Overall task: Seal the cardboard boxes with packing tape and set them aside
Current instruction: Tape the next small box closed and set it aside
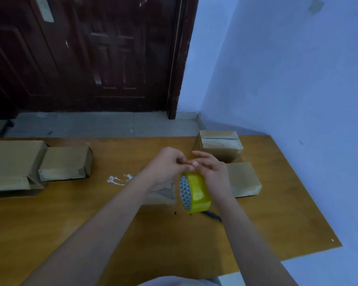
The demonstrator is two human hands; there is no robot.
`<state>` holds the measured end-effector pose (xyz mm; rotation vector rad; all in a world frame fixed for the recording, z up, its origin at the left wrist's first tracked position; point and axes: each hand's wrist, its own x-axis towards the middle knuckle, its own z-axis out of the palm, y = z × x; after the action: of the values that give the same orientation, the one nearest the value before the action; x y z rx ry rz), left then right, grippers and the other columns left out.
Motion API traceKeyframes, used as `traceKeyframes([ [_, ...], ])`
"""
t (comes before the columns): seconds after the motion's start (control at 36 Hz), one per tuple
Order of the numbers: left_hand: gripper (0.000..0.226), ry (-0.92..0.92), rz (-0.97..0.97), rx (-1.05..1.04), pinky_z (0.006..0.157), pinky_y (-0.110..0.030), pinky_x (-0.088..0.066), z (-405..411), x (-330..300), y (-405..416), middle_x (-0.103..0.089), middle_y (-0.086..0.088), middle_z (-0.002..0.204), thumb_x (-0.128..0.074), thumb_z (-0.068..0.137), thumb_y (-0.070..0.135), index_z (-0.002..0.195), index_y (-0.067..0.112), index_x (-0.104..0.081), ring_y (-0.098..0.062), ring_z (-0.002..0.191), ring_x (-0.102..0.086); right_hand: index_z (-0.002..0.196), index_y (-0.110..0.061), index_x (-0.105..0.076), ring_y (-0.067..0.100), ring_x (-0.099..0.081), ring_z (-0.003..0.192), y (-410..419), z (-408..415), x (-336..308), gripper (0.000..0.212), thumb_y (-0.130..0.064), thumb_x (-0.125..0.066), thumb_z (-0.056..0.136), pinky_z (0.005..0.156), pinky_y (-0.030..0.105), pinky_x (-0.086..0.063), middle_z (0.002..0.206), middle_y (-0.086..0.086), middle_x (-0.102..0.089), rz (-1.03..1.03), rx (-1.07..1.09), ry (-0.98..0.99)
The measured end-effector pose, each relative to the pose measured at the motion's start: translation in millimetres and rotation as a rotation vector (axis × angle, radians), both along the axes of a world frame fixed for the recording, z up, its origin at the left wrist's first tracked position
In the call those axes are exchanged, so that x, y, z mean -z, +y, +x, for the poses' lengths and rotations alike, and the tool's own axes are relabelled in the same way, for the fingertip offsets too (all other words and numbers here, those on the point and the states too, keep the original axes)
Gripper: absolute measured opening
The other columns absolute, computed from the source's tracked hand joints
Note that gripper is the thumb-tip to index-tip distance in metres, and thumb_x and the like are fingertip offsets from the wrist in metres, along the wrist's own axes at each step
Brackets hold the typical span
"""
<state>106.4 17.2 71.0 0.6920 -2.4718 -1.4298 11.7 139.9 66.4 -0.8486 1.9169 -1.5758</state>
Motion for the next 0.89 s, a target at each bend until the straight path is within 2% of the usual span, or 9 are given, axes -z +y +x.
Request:
traceKeyframes([
  [0.11,0.025,0.067,0.096,-0.104,0.050,-0.016,-0.033,-2.9,3.3,-0.3,-0.051,0.006,0.052,-0.076,0.079,0.020,0.058,0.016,-0.064,0.000,0.046,-0.040,0.101,-0.014,-0.074,0.011,-0.055,0.114,-8.8,0.8,-1.1,0.018,-0.011,-0.060,0.090,0.102,0.034,-0.043,0.122,-0.002,-0.063,0.090,0.050,0.057],
  [0.19,0.021,0.068,0.192,-0.179,0.058,-0.023,-0.042,-5.1,8.2,-5.0,-0.059,0.000,0.058,-0.074,0.081,0.019,0.064,0.010,-0.067,-0.007,0.054,-0.051,0.127,-0.017,-0.059,0.012,-0.044,0.129,-10.2,3.1,-4.1,0.033,-0.028,-0.048,0.098,0.106,0.028,-0.033,0.138,-0.002,-0.051,0.185,-0.002,0.015],
  [0.28,0.026,0.097,0.323,-0.295,0.046,-0.014,-0.041,-9.6,16.6,-11.1,-0.057,0.000,0.050,-0.073,0.081,0.011,0.059,0.008,-0.061,-0.004,0.043,-0.052,0.142,-0.022,-0.040,0.011,-0.035,0.134,-3.6,12.0,-1.1,0.048,-0.039,-0.044,0.098,0.113,0.036,-0.030,0.147,-0.006,-0.038,0.175,0.022,-0.114],
  [0.39,0.030,0.009,0.537,-0.493,0.035,-0.012,-0.030,-14.7,33.5,-21.9,-0.053,-0.003,0.042,-0.064,0.087,0.003,0.060,0.008,-0.051,-0.012,0.034,-0.048,0.113,-0.013,-0.064,0.019,-0.062,0.101,15.7,16.7,7.9,0.044,-0.046,-0.046,0.091,0.089,0.031,-0.049,0.110,0.010,-0.066,0.047,-0.051,-0.153],
  [0.47,0.030,-0.120,0.590,-0.477,0.035,-0.010,-0.027,-17.3,41.3,-20.3,-0.049,-0.001,0.034,-0.049,0.085,-0.006,0.058,0.007,-0.048,-0.010,0.026,-0.043,0.103,0.002,-0.064,0.024,-0.058,0.085,27.1,15.6,14.7,0.043,-0.036,-0.048,0.093,0.077,0.033,-0.045,0.090,0.020,-0.062,0.017,-0.200,-0.157],
  [0.53,0.030,-0.161,0.585,-0.476,0.039,-0.014,-0.038,-21.6,48.8,-18.6,-0.049,-0.004,0.035,-0.047,0.084,-0.008,0.058,0.007,-0.048,-0.014,0.029,-0.047,0.101,0.004,-0.062,0.023,-0.054,0.083,27.1,17.1,18.9,0.043,-0.036,-0.051,0.092,0.074,0.035,-0.042,0.089,0.024,-0.058,0.045,-0.230,-0.113],
  [0.61,0.033,-0.155,0.398,-0.513,0.065,-0.033,-0.049,-29.5,64.5,-30.8,-0.058,-0.014,0.054,-0.068,0.081,0.006,0.052,0.011,-0.055,-0.025,0.055,-0.056,0.090,0.004,-0.060,0.022,-0.050,0.071,27.9,22.7,26.5,0.045,-0.040,-0.052,0.091,0.064,0.035,-0.040,0.075,0.015,-0.051,0.137,-0.180,-0.120],
  [0.72,0.035,-0.100,0.243,-0.509,0.078,-0.037,-0.050,-38.0,68.3,-44.2,-0.067,-0.008,0.063,-0.070,0.084,0.025,0.053,0.013,-0.060,-0.027,0.068,-0.063,0.056,-0.015,-0.036,0.011,-0.031,0.047,36.7,34.7,52.0,0.048,-0.039,-0.049,0.096,0.052,0.029,-0.024,0.052,-0.004,-0.031,0.469,-0.100,-0.001],
  [0.89,0.033,-0.188,0.156,-0.354,0.082,-0.041,-0.050,-31.1,108.9,-41.3,-0.066,0.005,0.064,-0.067,0.086,0.039,0.056,0.024,-0.061,-0.026,0.077,-0.065,0.063,-0.018,-0.035,0.012,-0.031,0.049,48.9,47.2,75.1,0.042,-0.040,-0.047,0.097,0.052,0.029,-0.024,0.056,-0.002,-0.029,0.529,-0.121,-0.076],
])
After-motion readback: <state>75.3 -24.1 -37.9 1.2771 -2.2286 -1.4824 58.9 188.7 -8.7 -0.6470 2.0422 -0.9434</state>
